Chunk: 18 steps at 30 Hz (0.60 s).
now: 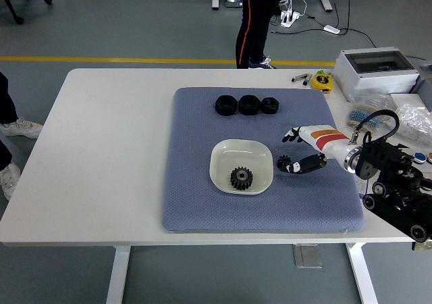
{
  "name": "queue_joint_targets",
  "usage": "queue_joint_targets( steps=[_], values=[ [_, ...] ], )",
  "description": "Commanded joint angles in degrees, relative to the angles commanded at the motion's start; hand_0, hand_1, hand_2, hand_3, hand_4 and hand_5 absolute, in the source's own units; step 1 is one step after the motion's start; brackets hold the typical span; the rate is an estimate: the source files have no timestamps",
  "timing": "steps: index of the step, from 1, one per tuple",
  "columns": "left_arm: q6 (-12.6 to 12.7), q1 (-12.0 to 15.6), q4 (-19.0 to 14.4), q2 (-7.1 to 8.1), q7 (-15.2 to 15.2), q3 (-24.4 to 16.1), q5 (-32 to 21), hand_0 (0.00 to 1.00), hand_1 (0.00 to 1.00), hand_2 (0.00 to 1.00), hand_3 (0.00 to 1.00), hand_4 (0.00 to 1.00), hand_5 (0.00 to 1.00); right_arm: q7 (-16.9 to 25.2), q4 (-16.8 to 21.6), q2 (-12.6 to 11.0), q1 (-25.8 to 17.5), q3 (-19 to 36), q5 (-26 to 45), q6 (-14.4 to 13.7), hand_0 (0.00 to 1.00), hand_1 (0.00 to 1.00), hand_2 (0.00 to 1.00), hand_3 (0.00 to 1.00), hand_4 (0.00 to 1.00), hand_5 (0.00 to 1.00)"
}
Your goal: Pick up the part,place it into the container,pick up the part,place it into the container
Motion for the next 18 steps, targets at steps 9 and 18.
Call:
queue_joint_targets(
  steps=[9, 18],
  values=[
    [-0.22, -0.13, -0.08, -0.08, 0.24, -0.72, 1.03, 0.678, 0.649, 0.718, 0.617, 0.628, 0.626, 0.39, -2.19, 1.96, -0.67, -1.26, -1.22, -4.29, 0.457, 0.610, 0.679, 0.632, 0.903, 0.459],
    [-0.52, -0.24, -0.16, -0.01, 0.31, -1.13, 1.76, 0.679, 0.645, 0.715, 0.617, 0.629, 0.626, -0.29, -5.46, 4.20, -1.20, -2.74, -0.09, -7.67, 0.398, 0.583, 0.669, 0.623, 0.900, 0.462]
  ],
)
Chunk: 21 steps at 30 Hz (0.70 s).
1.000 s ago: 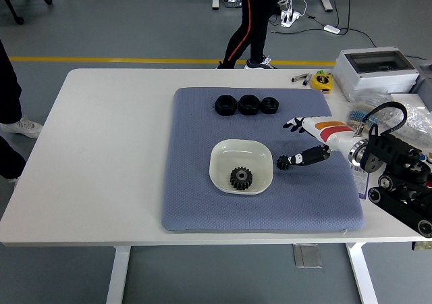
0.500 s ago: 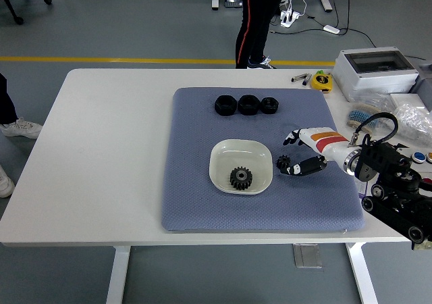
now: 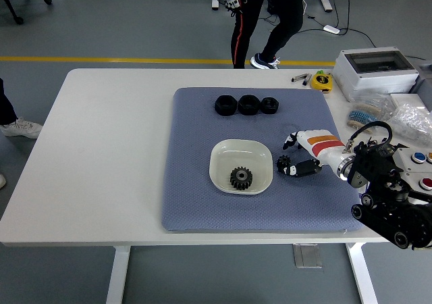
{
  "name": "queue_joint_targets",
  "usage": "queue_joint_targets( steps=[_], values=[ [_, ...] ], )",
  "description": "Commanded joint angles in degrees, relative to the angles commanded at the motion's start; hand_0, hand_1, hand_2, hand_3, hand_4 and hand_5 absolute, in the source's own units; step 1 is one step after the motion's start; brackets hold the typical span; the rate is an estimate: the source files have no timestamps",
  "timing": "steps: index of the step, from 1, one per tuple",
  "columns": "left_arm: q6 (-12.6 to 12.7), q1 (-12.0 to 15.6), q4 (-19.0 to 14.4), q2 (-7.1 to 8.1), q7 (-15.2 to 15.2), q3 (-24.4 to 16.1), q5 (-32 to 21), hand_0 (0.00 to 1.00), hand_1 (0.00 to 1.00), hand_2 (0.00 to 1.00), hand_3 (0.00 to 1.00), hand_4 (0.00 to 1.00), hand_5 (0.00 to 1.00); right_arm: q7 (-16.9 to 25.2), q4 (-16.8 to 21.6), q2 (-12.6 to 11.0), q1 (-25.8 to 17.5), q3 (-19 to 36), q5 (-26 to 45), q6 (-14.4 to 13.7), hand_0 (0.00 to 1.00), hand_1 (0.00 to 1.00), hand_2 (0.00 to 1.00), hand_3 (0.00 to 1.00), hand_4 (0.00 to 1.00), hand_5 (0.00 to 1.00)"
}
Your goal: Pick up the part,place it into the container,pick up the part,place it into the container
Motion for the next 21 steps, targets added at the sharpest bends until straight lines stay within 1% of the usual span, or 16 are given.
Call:
queue_joint_targets(
  steps=[2, 3, 8, 9, 14, 15, 20, 21],
  values=[
    [-0.04, -0.01, 0.01, 0.01, 0.06, -0.13, 0.22, 0.679, 0.645, 0.715, 0.617, 0.629, 0.626, -0.09, -0.19, 0.10, -0.23, -0.10, -0.11, -0.69, 0.398, 0.583, 0.669, 0.623, 0.900, 0.462],
    [-0.11, -0.03, 0.00, 0.04, 0.11, -0.19, 0.40, 0.678, 0.645, 0.713, 0.617, 0.630, 0.627, -0.10, -0.32, 0.11, -0.30, -0.12, -0.14, -0.97, 0.223, 0.429, 0.540, 0.551, 0.864, 0.447],
    [-0.16, -0.12, -0.01, 0.11, 0.11, -0.25, 0.53, 0.678, 0.645, 0.713, 0.617, 0.630, 0.627, 0.01, -0.53, -0.15, -0.55, -0.12, -0.21, -1.07, 0.223, 0.429, 0.540, 0.551, 0.864, 0.447],
    [-0.19, -0.16, -0.01, 0.13, 0.12, -0.29, 0.59, 0.678, 0.644, 0.713, 0.616, 0.630, 0.626, 0.02, -0.55, -0.19, -0.62, -0.12, -0.20, -1.15, 0.116, 0.320, 0.471, 0.521, 0.826, 0.437],
    [-0.33, -0.25, -0.06, 0.26, 0.16, -0.49, 0.89, 0.678, 0.644, 0.713, 0.616, 0.630, 0.626, 0.82, -0.61, -0.25, -1.00, -0.34, 0.39, -2.40, 0.116, 0.320, 0.471, 0.521, 0.826, 0.437],
    [-0.35, -0.29, -0.07, 0.27, 0.17, -0.47, 0.91, 0.679, 0.642, 0.711, 0.617, 0.630, 0.624, 0.98, -0.59, -0.24, -1.01, -0.38, 0.43, -2.46, 0.044, 0.222, 0.417, 0.509, 0.804, 0.443],
    [-0.55, -0.08, -0.10, 0.37, 0.29, -0.97, 1.84, 0.679, 0.642, 0.711, 0.617, 0.630, 0.624, 1.64, -0.37, -0.05, -1.28, -0.48, 0.62, -2.26, 0.044, 0.222, 0.417, 0.509, 0.804, 0.443],
    [-0.56, -0.04, -0.10, 0.37, 0.29, -1.03, 1.90, 0.678, 0.643, 0.710, 0.617, 0.631, 0.625, 1.70, -0.33, -0.05, -1.34, -0.47, 0.55, -2.26, 0.012, 0.167, 0.366, 0.496, 0.792, 0.454]
  ],
)
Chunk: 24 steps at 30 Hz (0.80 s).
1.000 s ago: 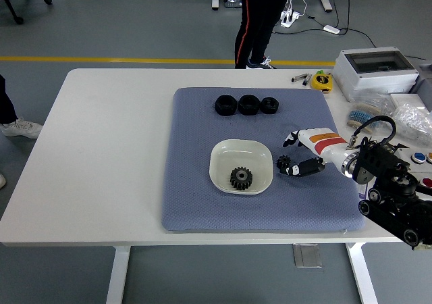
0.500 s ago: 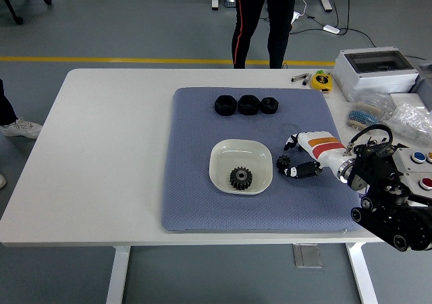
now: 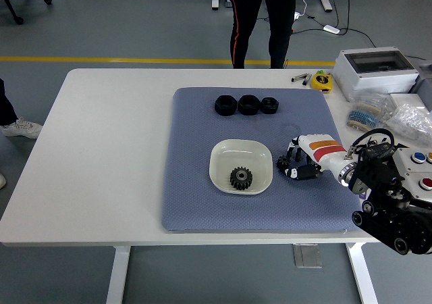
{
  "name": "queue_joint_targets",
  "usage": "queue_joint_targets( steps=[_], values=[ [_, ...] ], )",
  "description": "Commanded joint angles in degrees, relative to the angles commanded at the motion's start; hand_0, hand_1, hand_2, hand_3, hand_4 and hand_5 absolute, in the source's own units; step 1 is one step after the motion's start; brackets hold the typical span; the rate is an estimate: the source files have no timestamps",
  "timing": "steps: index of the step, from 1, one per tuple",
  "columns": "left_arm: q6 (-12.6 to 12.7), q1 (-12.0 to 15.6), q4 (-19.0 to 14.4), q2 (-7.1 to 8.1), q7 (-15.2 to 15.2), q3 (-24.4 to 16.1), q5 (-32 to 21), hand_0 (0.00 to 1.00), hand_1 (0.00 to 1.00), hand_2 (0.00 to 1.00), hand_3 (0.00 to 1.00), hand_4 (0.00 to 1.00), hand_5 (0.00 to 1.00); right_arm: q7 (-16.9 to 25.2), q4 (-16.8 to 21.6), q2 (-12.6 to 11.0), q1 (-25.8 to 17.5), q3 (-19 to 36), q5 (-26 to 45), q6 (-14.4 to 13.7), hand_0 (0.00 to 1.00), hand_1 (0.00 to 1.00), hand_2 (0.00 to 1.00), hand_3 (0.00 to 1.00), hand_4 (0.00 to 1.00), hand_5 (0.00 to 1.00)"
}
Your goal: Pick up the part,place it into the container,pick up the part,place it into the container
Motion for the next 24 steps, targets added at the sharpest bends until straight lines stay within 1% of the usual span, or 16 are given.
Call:
queue_joint_targets(
  steps=[6, 7, 12, 13, 18, 19, 24],
  values=[
    [-0.13, 0.01, -0.03, 0.05, -0.02, -0.07, 0.07, 0.678, 0.644, 0.709, 0.617, 0.631, 0.625, 0.37, 0.01, -0.25, -0.18, 0.24, 0.37, -0.11, 0.012, 0.167, 0.366, 0.496, 0.792, 0.454],
    [-0.15, -0.02, -0.05, 0.06, -0.04, 0.00, 0.00, 0.678, 0.644, 0.709, 0.617, 0.631, 0.625, 0.47, 0.02, -0.31, -0.18, 0.34, 0.49, -0.16, 0.002, 0.137, 0.318, 0.493, 0.788, 0.463],
    [-0.49, -0.25, -0.07, 0.23, -0.14, 0.08, 0.43, 0.678, 0.643, 0.708, 0.617, 0.632, 0.626, 1.52, -0.11, -0.64, -0.14, 1.29, 1.68, -0.53, 0.002, 0.137, 0.318, 0.493, 0.788, 0.463],
    [-0.51, -0.27, -0.06, 0.24, -0.13, 0.06, 0.51, 0.678, 0.643, 0.708, 0.617, 0.632, 0.626, 1.64, -0.11, -0.66, -0.13, 1.35, 1.81, -0.56, 0.002, 0.079, 0.243, 0.483, 0.776, 0.469],
    [-0.48, -0.63, -0.07, 0.07, 0.27, -0.62, 1.58, 0.678, 0.643, 0.708, 0.617, 0.632, 0.626, 2.03, -0.34, -0.51, -0.06, 1.98, 2.14, -0.75, 0.002, 0.079, 0.243, 0.483, 0.776, 0.469],
    [-0.47, -0.65, -0.07, 0.03, 0.34, -0.82, 1.80, 0.678, 0.643, 0.711, 0.619, 0.631, 0.626, 1.98, -0.37, -0.43, -0.09, 2.10, 2.04, -0.35, 0.002, 0.060, 0.218, 0.482, 0.785, 0.434],
    [-0.51, -0.63, -0.07, 0.05, 0.32, -0.89, 1.93, 0.678, 0.643, 0.711, 0.619, 0.631, 0.626, 1.89, 0.21, -0.53, -0.10, 2.65, 1.81, 0.25, 0.002, 0.060, 0.218, 0.482, 0.785, 0.434]
  ],
)
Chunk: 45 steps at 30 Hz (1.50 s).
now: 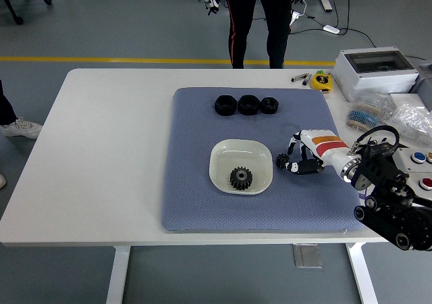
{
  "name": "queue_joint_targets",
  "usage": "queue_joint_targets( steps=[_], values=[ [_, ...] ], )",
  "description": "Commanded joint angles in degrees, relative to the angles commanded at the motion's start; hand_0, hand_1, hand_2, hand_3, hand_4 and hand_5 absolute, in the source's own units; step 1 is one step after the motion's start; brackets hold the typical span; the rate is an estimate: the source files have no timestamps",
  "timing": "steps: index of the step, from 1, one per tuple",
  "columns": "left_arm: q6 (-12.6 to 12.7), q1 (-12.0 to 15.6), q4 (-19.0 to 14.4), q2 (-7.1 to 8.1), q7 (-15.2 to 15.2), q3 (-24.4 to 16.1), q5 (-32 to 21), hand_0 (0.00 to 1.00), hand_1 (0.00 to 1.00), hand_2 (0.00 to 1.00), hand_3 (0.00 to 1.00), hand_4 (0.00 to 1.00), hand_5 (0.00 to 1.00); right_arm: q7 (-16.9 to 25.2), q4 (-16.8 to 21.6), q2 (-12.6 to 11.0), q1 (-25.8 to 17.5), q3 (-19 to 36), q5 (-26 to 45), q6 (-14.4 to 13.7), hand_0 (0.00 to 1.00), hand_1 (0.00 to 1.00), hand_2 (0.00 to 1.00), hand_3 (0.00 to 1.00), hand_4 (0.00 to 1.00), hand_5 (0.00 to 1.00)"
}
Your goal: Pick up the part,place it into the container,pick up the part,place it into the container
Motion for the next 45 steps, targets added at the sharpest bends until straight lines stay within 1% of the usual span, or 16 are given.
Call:
queue_joint_targets(
  steps=[1, 8, 12, 13, 15, 18, 19, 23, 24, 30, 31, 36, 37, 42, 43, 45],
  values=[
    [-0.04, -0.01, -0.01, 0.04, -0.04, 0.10, -0.07, 0.678, 0.643, 0.710, 0.619, 0.631, 0.628, -0.04, 0.24, -0.12, 0.01, 0.15, -0.20, 0.22, 0.002, 0.071, 0.220, 0.481, 0.761, 0.423],
    [-0.20, 0.02, -0.03, 0.18, -0.01, 0.12, 0.15, 0.678, 0.642, 0.709, 0.617, 0.631, 0.629, -0.44, 1.67, -0.76, -0.11, 1.22, -2.13, 2.02, 0.002, 0.079, 0.231, 0.492, 0.780, 0.411],
    [-0.28, 0.06, -0.02, 0.22, 0.05, -0.13, 0.63, 0.678, 0.642, 0.709, 0.617, 0.631, 0.629, -0.95, 3.12, -1.27, -0.20, 2.52, -4.68, 2.19, 0.002, 0.079, 0.231, 0.492, 0.780, 0.411],
    [-0.28, 0.08, -0.02, 0.23, 0.04, -0.14, 0.66, 0.677, 0.642, 0.709, 0.617, 0.630, 0.630, -1.15, 3.51, -1.41, -0.23, 2.90, -5.37, 2.00, 0.002, 0.102, 0.265, 0.513, 0.872, 0.455],
    [-0.31, 0.09, -0.03, 0.26, 0.04, -0.18, 0.76, 0.677, 0.642, 0.709, 0.617, 0.630, 0.630, -1.80, 4.50, -1.75, -0.30, 3.86, -7.26, 1.69, 0.002, 0.102, 0.265, 0.513, 0.872, 0.455],
    [-0.30, 0.15, -0.02, 0.26, 0.00, -0.17, 0.77, 0.677, 0.641, 0.708, 0.618, 0.629, 0.630, -3.40, 6.03, -2.17, -0.25, 4.98, -10.78, 2.43, 0.002, 0.102, 0.265, 0.513, 0.872, 0.455],
    [-0.31, 0.15, -0.03, 0.27, 0.01, -0.18, 0.80, 0.677, 0.641, 0.708, 0.618, 0.629, 0.630, -3.69, 6.36, -2.28, -0.25, 5.21, -11.76, 2.57, 0.069, 0.151, 0.324, 0.570, 0.982, 0.525],
    [-0.37, 0.13, -0.03, 0.30, 0.01, -0.19, 0.91, 0.677, 0.641, 0.708, 0.618, 0.629, 0.630, -4.29, 7.08, -2.56, -0.22, 5.62, -13.94, 3.67, 0.069, 0.151, 0.324, 0.570, 0.982, 0.525],
    [-0.40, 0.12, -0.03, 0.30, 0.03, -0.23, 0.99, 0.675, 0.641, 0.708, 0.618, 0.630, 0.633, -4.35, 7.09, -2.57, -0.20, 5.63, -14.20, 3.93, 0.230, 0.439, 0.609, 0.649, 0.998, 0.532],
    [-0.38, 0.11, -0.08, 0.30, -0.03, -0.10, 0.87, 0.675, 0.641, 0.708, 0.618, 0.630, 0.633, -3.78, 6.22, -2.54, -0.22, 5.38, -14.32, 4.05, 0.230, 0.439, 0.609, 0.649, 0.998, 0.532],
    [-0.39, 0.11, -0.08, 0.30, -0.04, -0.08, 0.87, 0.675, 0.641, 0.708, 0.618, 0.629, 0.636, -3.62, 6.05, -2.51, -0.22, 5.23, -14.14, 3.83, 0.393, 0.558, 0.685, 0.649, 0.998, 0.499],
    [-0.57, 0.08, -0.14, 0.30, 0.09, -0.29, 1.38, 0.675, 0.641, 0.708, 0.618, 0.629, 0.636, -2.50, 4.82, -1.67, 0.01, 3.68, -12.73, 2.26, 0.393, 0.558, 0.685, 0.649, 0.998, 0.499],
    [-0.64, 0.06, -0.16, 0.31, 0.13, -0.32, 1.51, 0.674, 0.640, 0.707, 0.618, 0.629, 0.637, -2.30, 4.44, -1.43, 0.04, 3.38, -12.52, 1.96, 0.447, 0.580, 0.692, 0.613, 0.925, 0.390],
    [-0.59, 0.17, -0.20, 0.35, 0.03, -0.12, 1.11, 0.674, 0.640, 0.707, 0.618, 0.629, 0.637, -2.05, 3.47, -1.11, -0.05, 1.87, -12.41, 1.26, 0.447, 0.580, 0.692, 0.613, 0.925, 0.390],
    [-0.66, 0.15, -0.22, 0.37, 0.08, -0.13, 1.21, 0.674, 0.640, 0.707, 0.618, 0.629, 0.637, -1.98, 3.14, -0.99, -0.10, 1.15, -12.20, 0.89, 0.422, 0.556, 0.623, 0.554, 0.864, 0.347],
    [-0.76, 0.10, -0.26, 0.38, 0.18, -0.19, 1.47, 0.674, 0.640, 0.707, 0.618, 0.629, 0.637, -1.96, 2.81, -0.79, -0.21, 0.36, -12.03, 0.34, 0.422, 0.556, 0.623, 0.554, 0.864, 0.347]
  ],
)
